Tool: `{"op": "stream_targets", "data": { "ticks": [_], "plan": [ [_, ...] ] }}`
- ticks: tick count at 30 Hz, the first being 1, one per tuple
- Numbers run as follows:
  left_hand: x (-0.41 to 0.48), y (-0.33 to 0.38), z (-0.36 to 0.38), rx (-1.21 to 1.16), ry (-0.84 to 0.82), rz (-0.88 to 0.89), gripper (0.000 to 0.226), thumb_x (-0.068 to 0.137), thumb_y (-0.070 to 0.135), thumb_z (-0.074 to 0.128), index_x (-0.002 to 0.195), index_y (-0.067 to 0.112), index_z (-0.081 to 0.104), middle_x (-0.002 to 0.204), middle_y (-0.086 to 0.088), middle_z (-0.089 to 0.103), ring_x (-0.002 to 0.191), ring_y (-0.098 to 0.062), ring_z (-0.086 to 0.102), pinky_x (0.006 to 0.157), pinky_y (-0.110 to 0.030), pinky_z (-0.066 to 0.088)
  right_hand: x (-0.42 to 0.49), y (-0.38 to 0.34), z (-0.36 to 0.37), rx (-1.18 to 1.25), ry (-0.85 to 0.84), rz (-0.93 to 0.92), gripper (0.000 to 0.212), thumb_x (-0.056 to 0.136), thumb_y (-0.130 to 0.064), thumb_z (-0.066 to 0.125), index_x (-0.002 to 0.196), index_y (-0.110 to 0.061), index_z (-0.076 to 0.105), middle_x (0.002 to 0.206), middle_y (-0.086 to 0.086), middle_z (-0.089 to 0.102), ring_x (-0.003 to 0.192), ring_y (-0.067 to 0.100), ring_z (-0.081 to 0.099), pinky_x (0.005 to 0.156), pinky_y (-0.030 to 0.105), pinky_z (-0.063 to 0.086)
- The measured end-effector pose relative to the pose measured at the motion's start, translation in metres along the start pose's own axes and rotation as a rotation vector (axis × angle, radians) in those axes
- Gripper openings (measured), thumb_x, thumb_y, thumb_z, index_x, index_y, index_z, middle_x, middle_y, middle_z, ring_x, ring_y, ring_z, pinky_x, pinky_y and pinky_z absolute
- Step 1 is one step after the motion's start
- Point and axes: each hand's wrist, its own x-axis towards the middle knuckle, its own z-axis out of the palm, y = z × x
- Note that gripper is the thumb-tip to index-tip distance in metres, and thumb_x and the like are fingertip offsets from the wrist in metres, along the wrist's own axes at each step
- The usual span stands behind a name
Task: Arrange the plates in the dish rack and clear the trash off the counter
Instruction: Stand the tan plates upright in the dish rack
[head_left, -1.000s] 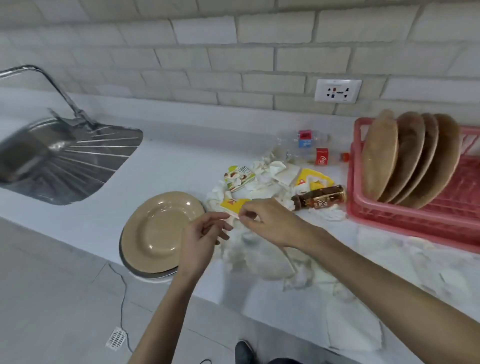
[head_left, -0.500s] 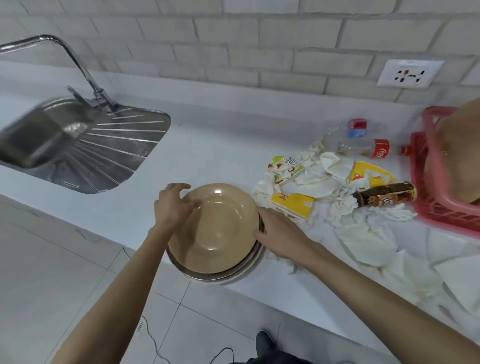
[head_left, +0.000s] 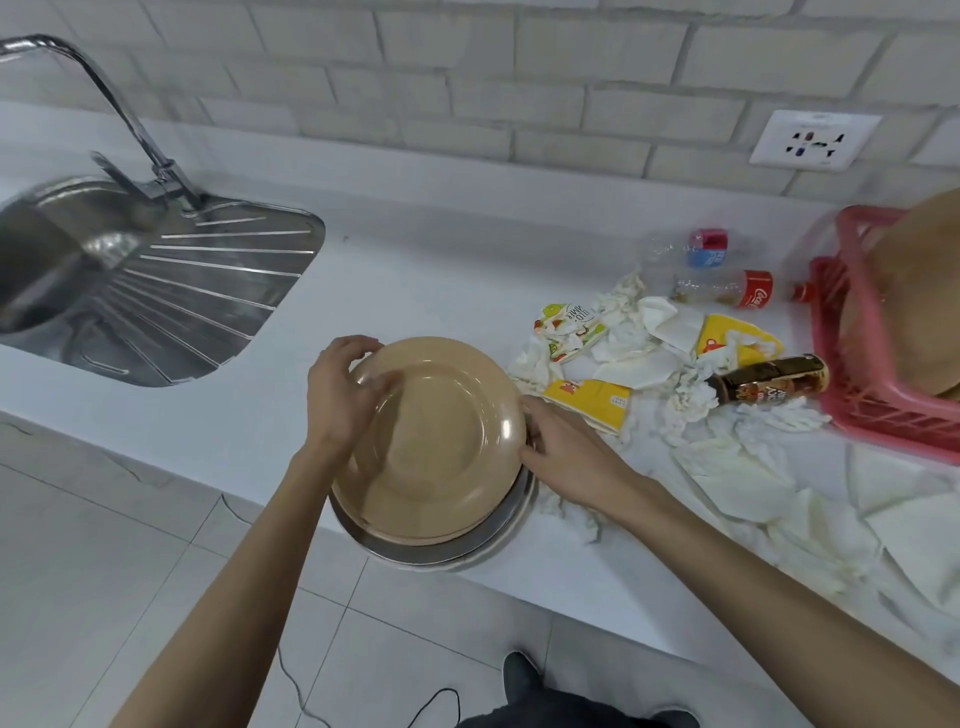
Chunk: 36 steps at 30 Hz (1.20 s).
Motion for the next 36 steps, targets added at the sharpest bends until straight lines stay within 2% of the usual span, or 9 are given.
{"op": "stream_targets", "data": {
  "ticks": [6,11,16,19,23,25,28,32,36],
  "plan": [
    [-0.005,0.005,-0.002,-0.048,0.005,-0.023,0.032,0.078,0.015,0.080,0.107,0.020,0.068,0.110,0.009,0.066,0.099,-0.007,0.058,0.086,-0.019,0.046,-0.006,0.000,-0.002,0.031,0.008,-0.010,0.045,0.086,-0.029,0.050,0.131,-0.030,0.043,0.108,0.000,0.053,0.096,0.019,0.056,0.085,0.043,0.051],
    [-0.012,0.009,-0.001,-0.066,-0.009,-0.098,0.034,0.079,0.019,0.079,0.111,0.022,0.069,0.106,0.014,0.067,0.093,-0.003,0.061,0.082,-0.023,0.049,-0.010,0.003,-0.003,0.027,0.020,-0.015,0.047,0.090,-0.022,0.051,0.136,-0.023,0.043,0.117,0.003,0.048,0.103,0.023,0.054,0.090,0.044,0.048],
    [-0.014,0.018,-0.002,-0.080,0.000,-0.160,0.029,0.078,0.023,0.080,0.106,0.026,0.072,0.096,0.017,0.070,0.094,0.000,0.063,0.075,-0.011,0.046,-0.014,0.006,-0.004,0.167,0.081,-0.037,0.056,0.088,-0.019,0.057,0.141,-0.028,0.044,0.123,-0.001,0.052,0.114,0.017,0.054,0.099,0.037,0.045],
    [-0.014,0.024,-0.003,-0.129,-0.007,-0.168,0.029,0.080,0.023,0.079,0.105,0.035,0.071,0.091,0.011,0.072,0.090,-0.009,0.066,0.080,-0.022,0.052,-0.018,0.007,-0.010,0.436,0.147,-0.018,0.059,0.087,-0.004,0.060,0.138,-0.031,0.048,0.111,-0.012,0.064,0.103,0.004,0.060,0.094,0.025,0.047],
    [-0.018,0.035,0.008,-0.236,-0.081,-0.195,0.036,0.085,0.019,0.074,0.114,0.039,0.070,0.085,0.008,0.073,0.080,-0.010,0.067,0.083,-0.032,0.054,-0.028,0.014,-0.021,0.782,0.247,0.005,0.064,0.087,0.009,0.059,0.140,-0.025,0.046,0.117,-0.001,0.069,0.107,0.011,0.066,0.091,0.026,0.052],
    [-0.027,0.046,0.018,-0.293,-0.129,-0.247,0.036,0.087,0.024,0.070,0.115,0.047,0.066,0.093,0.013,0.074,0.084,-0.005,0.069,0.083,-0.031,0.054,-0.039,0.021,-0.028,0.842,0.304,-0.016,0.067,0.085,0.008,0.061,0.140,-0.028,0.047,0.122,0.003,0.067,0.110,0.013,0.065,0.090,0.025,0.052],
    [-0.050,0.066,0.043,-0.359,-0.157,-0.293,0.037,0.093,0.020,0.061,0.121,0.043,0.062,0.099,0.011,0.072,0.090,-0.004,0.067,0.074,-0.019,0.049,-0.058,0.034,-0.039,0.920,0.385,-0.003,0.074,0.079,-0.005,0.065,0.143,-0.035,0.041,0.137,0.002,0.058,0.123,0.014,0.057,0.101,0.032,0.049],
    [-0.093,0.096,0.086,-0.574,-0.194,-0.395,0.046,0.093,0.009,0.057,0.127,0.039,0.058,0.115,0.006,0.069,0.103,-0.013,0.065,0.077,-0.026,0.049,-0.098,0.056,-0.060,0.958,0.505,0.020,0.082,0.074,-0.006,0.062,0.149,-0.027,0.036,0.146,-0.013,0.048,0.130,0.004,0.049,0.104,0.027,0.045],
    [-0.137,0.130,0.126,-0.642,-0.274,-0.434,0.052,0.087,0.006,0.062,0.122,0.044,0.059,0.113,0.004,0.071,0.108,-0.022,0.066,0.090,-0.042,0.054,-0.148,0.081,-0.082,0.945,0.589,0.043,0.086,0.074,-0.007,0.063,0.151,-0.029,0.031,0.144,-0.021,0.045,0.127,-0.004,0.048,0.101,0.021,0.044]
  ]
}}
